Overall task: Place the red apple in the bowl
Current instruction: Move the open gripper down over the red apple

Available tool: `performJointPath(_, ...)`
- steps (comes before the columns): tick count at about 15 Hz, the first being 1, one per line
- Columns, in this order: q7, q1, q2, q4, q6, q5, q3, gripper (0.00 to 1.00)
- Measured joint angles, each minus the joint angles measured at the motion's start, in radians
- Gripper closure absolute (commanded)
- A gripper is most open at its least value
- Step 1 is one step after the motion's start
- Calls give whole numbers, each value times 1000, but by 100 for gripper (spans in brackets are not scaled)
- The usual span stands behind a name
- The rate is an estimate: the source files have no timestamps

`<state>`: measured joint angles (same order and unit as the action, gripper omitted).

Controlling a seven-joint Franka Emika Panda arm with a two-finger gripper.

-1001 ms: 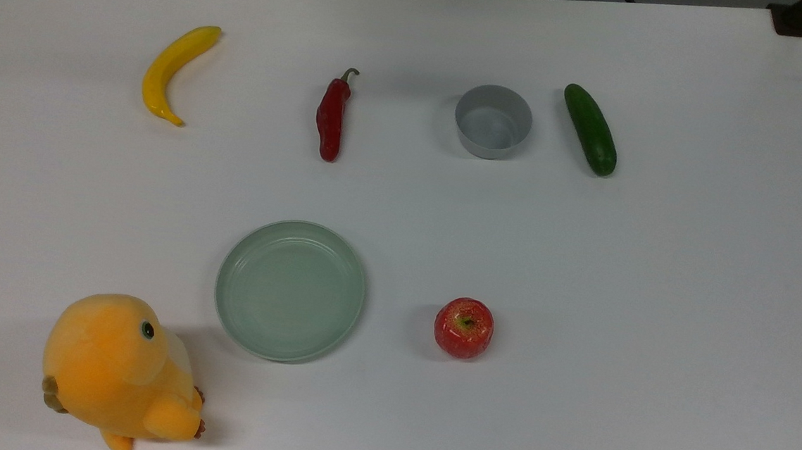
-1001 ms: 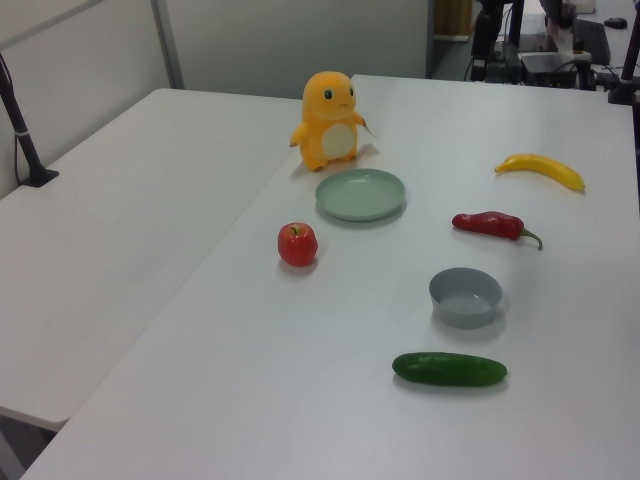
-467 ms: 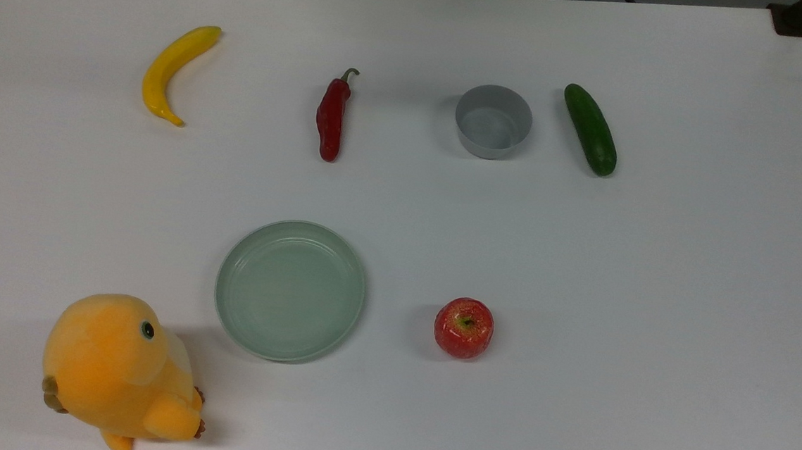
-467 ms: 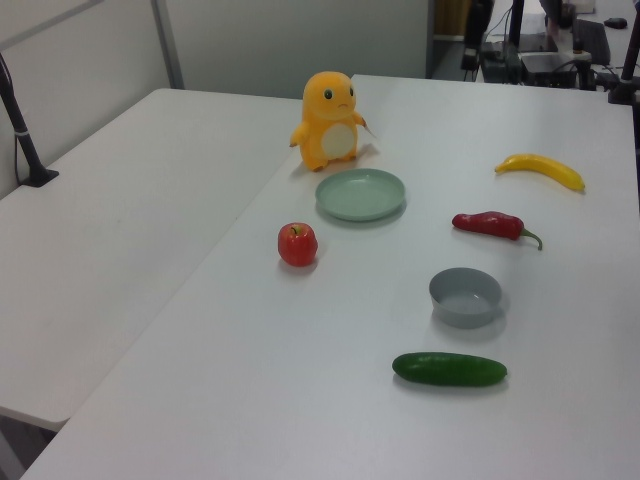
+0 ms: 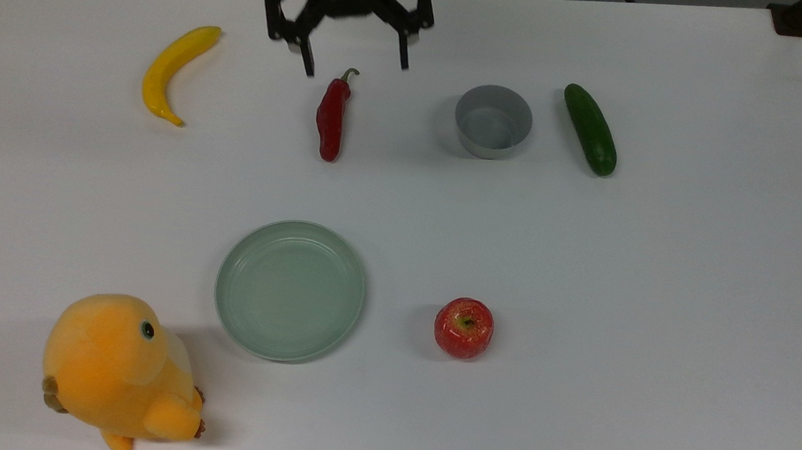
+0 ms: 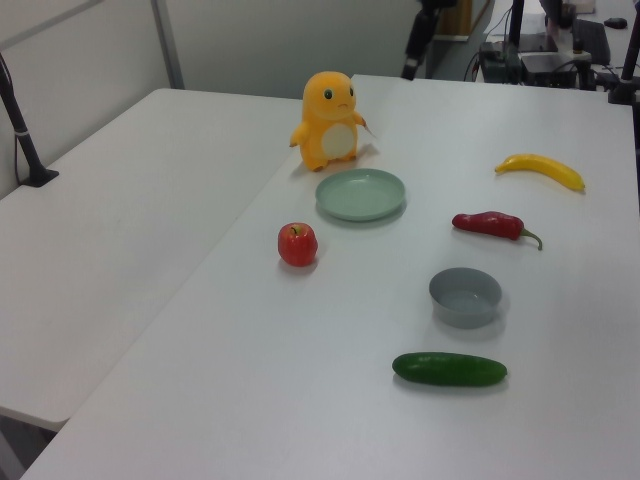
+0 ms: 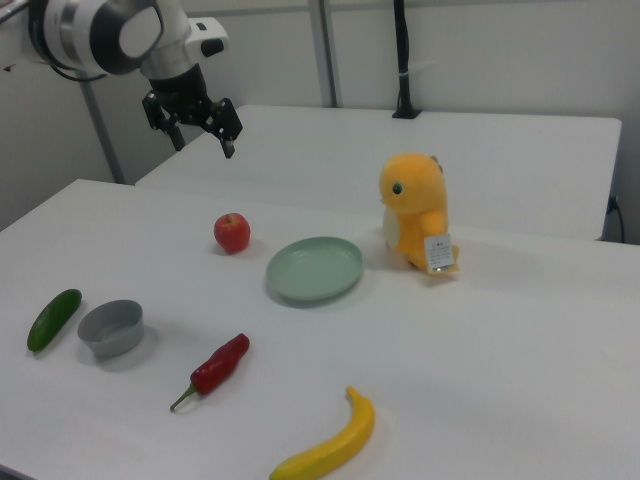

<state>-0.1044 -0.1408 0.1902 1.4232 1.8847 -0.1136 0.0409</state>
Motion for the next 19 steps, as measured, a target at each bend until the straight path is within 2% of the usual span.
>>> performJointPath(14, 80, -120, 272, -4, 437, -6, -13, 0)
performJointPath(19, 165, -151, 364, -6, 530, 82, -13, 0)
